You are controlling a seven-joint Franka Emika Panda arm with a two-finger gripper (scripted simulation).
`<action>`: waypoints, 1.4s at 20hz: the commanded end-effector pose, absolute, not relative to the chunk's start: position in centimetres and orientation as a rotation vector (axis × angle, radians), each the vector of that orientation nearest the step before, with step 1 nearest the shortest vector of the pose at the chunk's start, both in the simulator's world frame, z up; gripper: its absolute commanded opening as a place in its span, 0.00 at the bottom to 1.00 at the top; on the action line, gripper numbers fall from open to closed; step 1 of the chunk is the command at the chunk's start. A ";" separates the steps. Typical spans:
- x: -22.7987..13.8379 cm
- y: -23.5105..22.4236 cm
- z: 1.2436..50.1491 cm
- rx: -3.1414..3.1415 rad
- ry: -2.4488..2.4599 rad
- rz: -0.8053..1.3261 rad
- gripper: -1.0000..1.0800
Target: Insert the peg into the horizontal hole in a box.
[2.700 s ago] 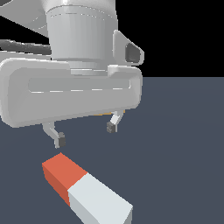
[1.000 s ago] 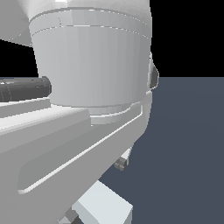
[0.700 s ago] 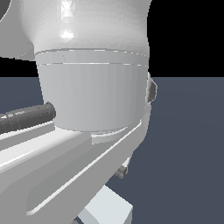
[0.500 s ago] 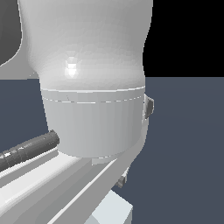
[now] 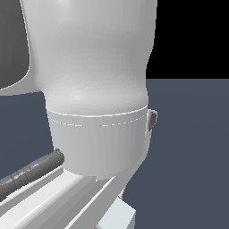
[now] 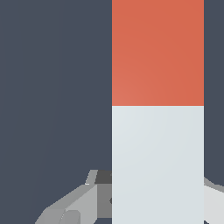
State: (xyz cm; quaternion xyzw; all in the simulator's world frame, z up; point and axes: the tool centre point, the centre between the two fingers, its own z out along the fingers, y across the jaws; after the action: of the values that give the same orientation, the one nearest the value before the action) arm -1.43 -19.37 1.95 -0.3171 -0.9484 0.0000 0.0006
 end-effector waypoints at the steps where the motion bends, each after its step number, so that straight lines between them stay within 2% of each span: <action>1: -1.4 -19.4 1.9 -0.996 -2.979 0.000 0.00; 15: -1.9 -17.8 2.2 -1.047 -2.961 0.000 0.00; 28: -3.4 -10.1 3.3 -1.282 -2.868 0.000 0.00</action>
State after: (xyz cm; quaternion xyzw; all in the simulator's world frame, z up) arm -3.33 -11.26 2.98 -0.3975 -0.9176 0.0002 0.0016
